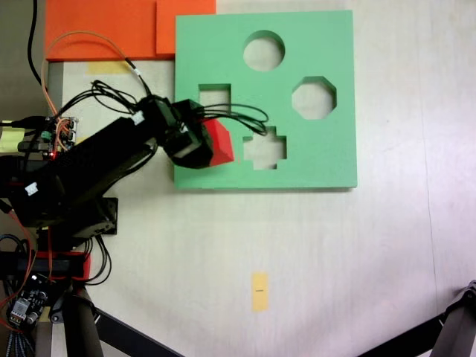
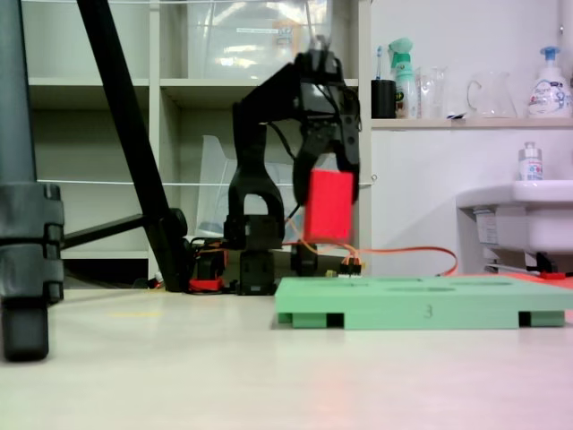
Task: Put the square block into the corresponding hole
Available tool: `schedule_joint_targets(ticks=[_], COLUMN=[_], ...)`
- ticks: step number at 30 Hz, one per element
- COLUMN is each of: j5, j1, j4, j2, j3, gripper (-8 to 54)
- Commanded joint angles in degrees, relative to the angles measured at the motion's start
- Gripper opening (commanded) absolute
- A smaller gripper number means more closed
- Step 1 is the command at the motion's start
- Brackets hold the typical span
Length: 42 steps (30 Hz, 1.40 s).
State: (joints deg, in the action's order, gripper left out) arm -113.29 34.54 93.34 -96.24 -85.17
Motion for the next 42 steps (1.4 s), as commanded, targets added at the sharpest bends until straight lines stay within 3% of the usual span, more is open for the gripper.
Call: schedule_joint_targets(ticks=[1,11,19,42], j5=[-4.92,-19.07,-26.54,-28.74], j1=[2.99,7.21,13.27,16.35], j4=[-5.54,-12.13,-21.45,-22.68], j2=[-3.6,-2.99,3.43,14.85], j3=[-1.85,-5.1,-4.22,1.32], gripper=[15.9,15.9,15.9,16.5])
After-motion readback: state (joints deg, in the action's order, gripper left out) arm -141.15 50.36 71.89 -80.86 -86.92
